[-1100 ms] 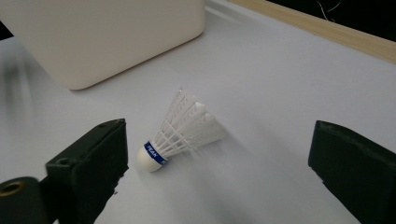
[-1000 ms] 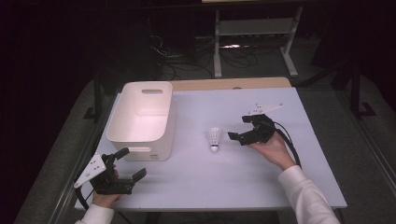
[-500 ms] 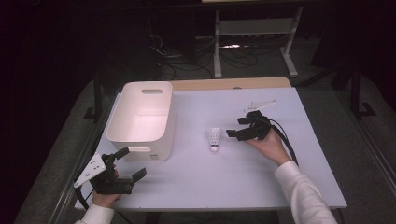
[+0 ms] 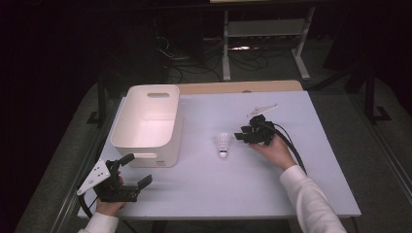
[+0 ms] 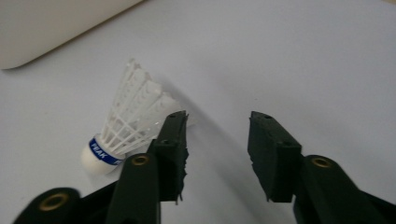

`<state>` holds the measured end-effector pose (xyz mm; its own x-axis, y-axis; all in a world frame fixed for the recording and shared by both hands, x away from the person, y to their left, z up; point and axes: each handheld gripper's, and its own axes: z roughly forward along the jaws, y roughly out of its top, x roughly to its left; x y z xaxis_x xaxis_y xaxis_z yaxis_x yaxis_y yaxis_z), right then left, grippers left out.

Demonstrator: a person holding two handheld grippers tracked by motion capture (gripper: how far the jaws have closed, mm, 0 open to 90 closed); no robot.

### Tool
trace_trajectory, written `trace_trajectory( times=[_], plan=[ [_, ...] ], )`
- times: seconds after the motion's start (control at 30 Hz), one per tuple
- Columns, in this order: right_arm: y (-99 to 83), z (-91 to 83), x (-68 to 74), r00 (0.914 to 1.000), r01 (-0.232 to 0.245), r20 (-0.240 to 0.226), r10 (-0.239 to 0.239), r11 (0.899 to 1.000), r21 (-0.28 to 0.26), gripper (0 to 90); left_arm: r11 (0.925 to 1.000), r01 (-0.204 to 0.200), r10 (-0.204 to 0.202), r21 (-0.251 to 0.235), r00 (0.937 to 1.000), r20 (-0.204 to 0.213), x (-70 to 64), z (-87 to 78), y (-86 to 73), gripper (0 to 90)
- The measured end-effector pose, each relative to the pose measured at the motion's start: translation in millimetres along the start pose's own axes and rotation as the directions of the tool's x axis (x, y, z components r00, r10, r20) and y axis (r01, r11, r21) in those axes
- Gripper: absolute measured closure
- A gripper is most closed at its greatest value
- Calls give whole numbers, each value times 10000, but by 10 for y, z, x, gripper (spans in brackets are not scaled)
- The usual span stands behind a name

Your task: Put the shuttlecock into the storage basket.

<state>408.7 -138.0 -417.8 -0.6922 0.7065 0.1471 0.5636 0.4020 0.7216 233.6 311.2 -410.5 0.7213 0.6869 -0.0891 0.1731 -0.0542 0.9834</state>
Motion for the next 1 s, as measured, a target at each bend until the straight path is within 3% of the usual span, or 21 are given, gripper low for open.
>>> trace_trajectory(
  times=[0.17,0.33,0.6,1.0],
  plan=[
    [9,85,-2,9996,-208,195,199,9986,482,763,10000,5,-5,22,10000,12,0,0,0,0],
    [23,175,11,9994,-250,267,228,9963,823,849,10000,56,-56,13,10000,20,-3,3,-2,0],
    [42,298,79,9987,-308,428,267,9947,979,848,10000,-5,5,7,10000,-9,2,-4,1,0],
    [50,399,147,9994,-274,222,253,9946,997,837,10000,20,-20,5,10000,4,1,-2,0,0]
  ],
)
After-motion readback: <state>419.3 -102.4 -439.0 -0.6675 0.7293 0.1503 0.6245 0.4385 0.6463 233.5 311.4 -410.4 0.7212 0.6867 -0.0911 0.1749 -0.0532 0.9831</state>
